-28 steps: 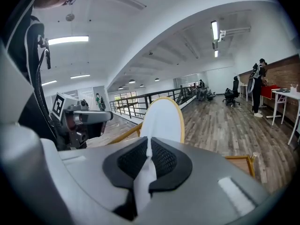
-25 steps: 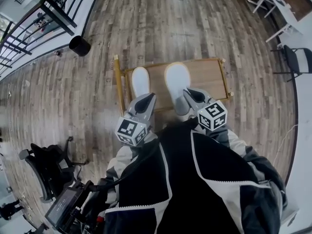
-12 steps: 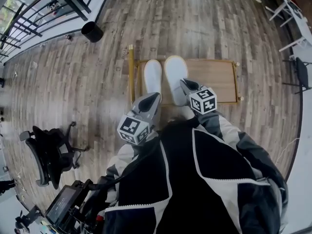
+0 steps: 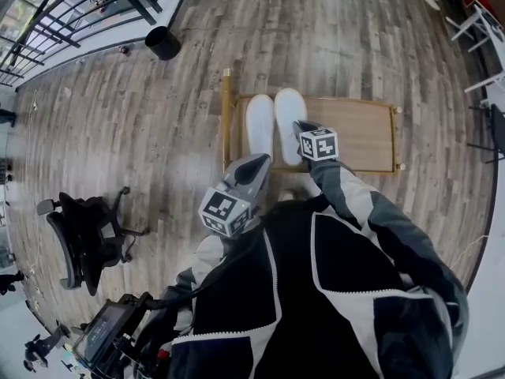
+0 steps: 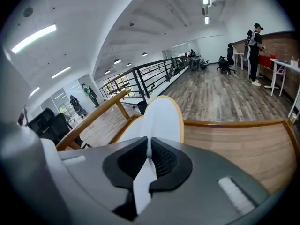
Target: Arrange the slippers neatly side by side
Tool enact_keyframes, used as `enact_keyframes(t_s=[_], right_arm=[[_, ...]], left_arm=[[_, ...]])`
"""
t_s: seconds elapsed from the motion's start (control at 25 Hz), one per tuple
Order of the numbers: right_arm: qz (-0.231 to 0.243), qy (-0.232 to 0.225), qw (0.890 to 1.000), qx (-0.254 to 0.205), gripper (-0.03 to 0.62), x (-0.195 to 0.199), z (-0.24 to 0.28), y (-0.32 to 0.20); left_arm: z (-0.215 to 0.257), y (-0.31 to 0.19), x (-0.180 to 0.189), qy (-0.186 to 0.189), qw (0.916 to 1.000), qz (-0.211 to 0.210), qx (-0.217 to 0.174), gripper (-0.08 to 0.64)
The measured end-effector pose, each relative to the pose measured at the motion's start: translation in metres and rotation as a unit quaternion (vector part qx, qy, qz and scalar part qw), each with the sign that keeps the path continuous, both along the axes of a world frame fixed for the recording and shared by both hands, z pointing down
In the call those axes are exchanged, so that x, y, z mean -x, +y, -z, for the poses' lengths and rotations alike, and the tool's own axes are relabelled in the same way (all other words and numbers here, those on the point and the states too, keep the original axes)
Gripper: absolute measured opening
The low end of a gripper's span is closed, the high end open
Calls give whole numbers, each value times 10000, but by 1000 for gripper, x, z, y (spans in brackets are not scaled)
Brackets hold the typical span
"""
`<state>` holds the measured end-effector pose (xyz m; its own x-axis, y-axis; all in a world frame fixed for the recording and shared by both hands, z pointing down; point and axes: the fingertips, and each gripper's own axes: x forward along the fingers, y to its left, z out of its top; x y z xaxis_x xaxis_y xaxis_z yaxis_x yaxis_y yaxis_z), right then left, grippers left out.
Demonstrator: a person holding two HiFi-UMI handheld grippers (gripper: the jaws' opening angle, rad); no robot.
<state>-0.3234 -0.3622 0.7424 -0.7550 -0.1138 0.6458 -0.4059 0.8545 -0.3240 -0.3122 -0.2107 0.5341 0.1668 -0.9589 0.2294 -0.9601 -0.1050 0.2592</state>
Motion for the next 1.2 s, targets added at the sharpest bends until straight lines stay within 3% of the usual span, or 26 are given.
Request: enact_keyframes(t_s=[0.2, 0.52, 0.64, 0.8, 1.04, 1.2], right_arm=[[-84, 666, 9977, -117, 25, -6, -33, -11], [227, 955, 9951, -142, 28, -4, -49, -7], [430, 937, 9947, -41, 45, -2, -52, -3], [634, 929, 9935, 163, 151, -1, -57, 3], [641, 942, 9933, 211, 170, -6, -56, 6], [563, 701, 9957, 230, 172, -7, -40, 0]], left_arm=[[5, 1, 2, 4, 10000, 34, -45, 18], [2, -3, 0, 4, 10000, -26, -5, 18], [2, -3, -2, 21, 10000, -29, -15, 18], [-1, -5, 0, -68, 10000, 7, 26, 18], [2, -9, -4, 24, 10000, -66, -56, 18], [0, -15, -7, 77, 9999, -134, -34, 18]])
